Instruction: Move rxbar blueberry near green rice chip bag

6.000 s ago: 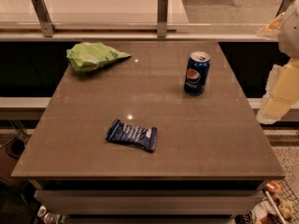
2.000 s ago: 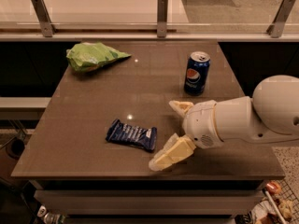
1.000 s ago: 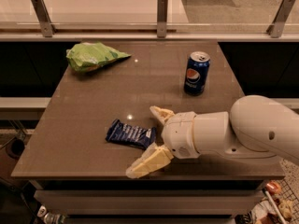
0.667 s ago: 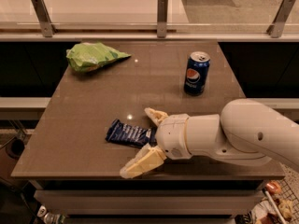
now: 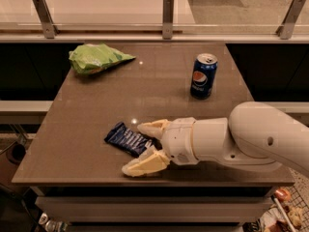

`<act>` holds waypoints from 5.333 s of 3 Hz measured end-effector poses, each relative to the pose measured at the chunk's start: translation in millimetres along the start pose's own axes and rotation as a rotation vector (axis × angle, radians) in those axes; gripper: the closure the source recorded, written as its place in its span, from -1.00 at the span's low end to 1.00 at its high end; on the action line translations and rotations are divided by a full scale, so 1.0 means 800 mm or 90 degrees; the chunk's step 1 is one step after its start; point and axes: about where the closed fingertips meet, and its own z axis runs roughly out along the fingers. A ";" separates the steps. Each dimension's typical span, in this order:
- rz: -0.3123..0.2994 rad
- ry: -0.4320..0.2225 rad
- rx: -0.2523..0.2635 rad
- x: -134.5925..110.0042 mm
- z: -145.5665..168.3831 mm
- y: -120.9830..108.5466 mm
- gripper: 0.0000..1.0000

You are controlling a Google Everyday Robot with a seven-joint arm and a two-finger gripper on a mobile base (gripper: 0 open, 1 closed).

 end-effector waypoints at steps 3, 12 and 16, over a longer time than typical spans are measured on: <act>-0.009 0.003 -0.001 -0.007 0.001 0.005 1.00; -0.045 0.073 0.311 -0.147 -0.013 -0.249 1.00; 0.005 0.057 0.344 -0.101 0.080 -0.325 1.00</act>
Offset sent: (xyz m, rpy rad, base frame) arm -0.0007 0.0013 0.0009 -0.0018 -0.0023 0.0025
